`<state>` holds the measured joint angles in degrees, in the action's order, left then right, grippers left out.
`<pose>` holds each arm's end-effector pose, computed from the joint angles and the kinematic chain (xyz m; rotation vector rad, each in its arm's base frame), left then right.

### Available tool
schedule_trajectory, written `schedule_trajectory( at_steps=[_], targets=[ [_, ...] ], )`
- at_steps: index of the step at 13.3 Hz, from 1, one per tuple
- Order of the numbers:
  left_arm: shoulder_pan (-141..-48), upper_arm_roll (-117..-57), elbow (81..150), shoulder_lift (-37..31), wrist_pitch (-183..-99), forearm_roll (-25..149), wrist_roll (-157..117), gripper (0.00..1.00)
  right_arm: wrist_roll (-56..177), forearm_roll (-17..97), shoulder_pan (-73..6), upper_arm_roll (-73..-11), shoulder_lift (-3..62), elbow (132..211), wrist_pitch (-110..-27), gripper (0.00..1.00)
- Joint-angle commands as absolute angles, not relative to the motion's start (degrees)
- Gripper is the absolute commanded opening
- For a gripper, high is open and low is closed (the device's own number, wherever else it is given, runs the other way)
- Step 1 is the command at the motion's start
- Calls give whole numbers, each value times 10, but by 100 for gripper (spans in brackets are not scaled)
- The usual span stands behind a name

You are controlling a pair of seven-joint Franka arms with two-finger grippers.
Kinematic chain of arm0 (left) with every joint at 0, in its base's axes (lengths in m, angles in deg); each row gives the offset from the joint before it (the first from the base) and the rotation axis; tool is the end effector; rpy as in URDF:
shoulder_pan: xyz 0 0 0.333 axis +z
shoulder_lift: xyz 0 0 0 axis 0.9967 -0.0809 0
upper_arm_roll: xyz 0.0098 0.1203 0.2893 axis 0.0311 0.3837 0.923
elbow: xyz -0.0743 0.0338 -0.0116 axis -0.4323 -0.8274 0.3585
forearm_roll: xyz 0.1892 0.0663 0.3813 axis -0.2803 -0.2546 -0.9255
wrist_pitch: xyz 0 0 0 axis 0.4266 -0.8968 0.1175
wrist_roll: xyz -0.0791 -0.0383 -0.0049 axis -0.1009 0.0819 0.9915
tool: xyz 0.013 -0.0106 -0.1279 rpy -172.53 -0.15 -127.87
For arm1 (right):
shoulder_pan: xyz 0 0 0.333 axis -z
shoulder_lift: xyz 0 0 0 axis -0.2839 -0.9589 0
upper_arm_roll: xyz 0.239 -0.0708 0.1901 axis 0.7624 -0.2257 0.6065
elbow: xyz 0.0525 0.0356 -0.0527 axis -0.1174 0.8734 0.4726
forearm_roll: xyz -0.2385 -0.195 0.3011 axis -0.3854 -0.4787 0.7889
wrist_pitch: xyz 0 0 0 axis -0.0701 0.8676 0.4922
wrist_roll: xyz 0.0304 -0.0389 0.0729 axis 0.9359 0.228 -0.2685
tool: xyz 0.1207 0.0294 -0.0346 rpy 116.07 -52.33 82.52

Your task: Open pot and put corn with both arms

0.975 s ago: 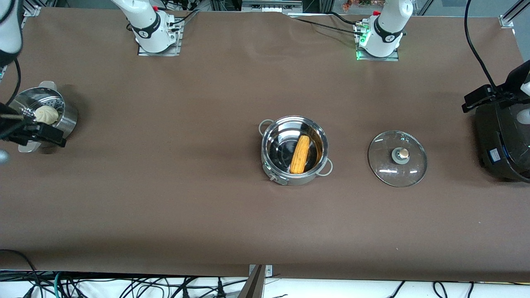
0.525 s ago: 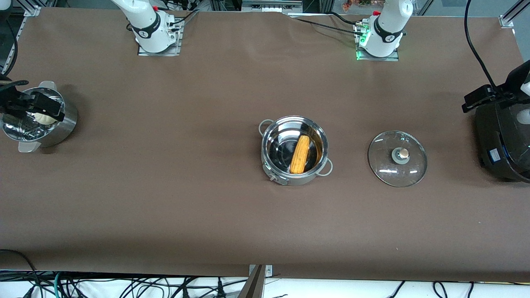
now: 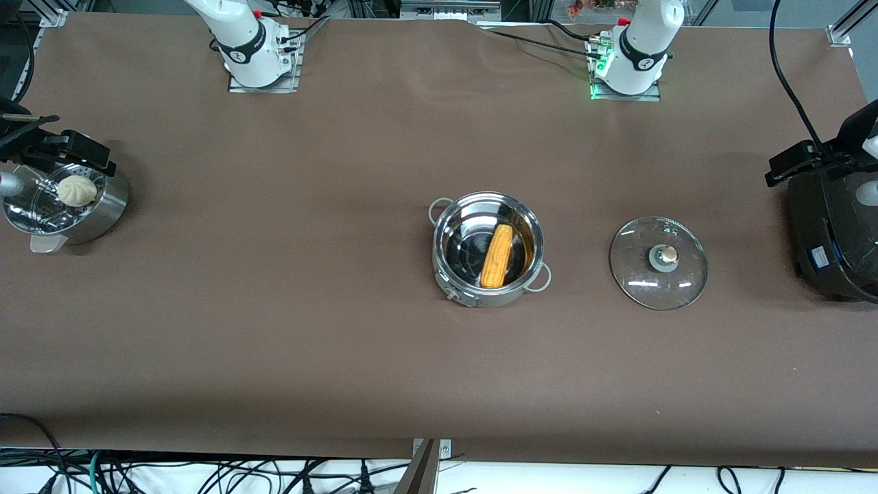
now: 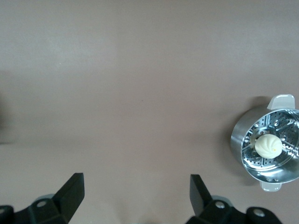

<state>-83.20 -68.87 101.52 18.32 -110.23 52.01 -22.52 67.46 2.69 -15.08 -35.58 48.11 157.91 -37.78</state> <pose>0.6068 0.0234 0.5893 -3.1147 -0.1627 0.1068 0.6064 -0.0065 0.5896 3.1339 -0.0690 -0.1280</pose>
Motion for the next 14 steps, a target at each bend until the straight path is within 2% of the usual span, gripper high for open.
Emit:
schedule_trajectory(
  at_steps=[1,3,14],
  targets=[
    [-827,-691,997,175,-1096,532,-224,100,678,32,-134,-352,509,1610,-378,100],
    [-827,-691,997,175,-1096,532,-224,100,678,33,-116,-337,510,1616,-377,100],
    [-827,-691,997,175,-1096,532,-224,100,678,23,-127,-341,483,1597,-375,100]
  ],
)
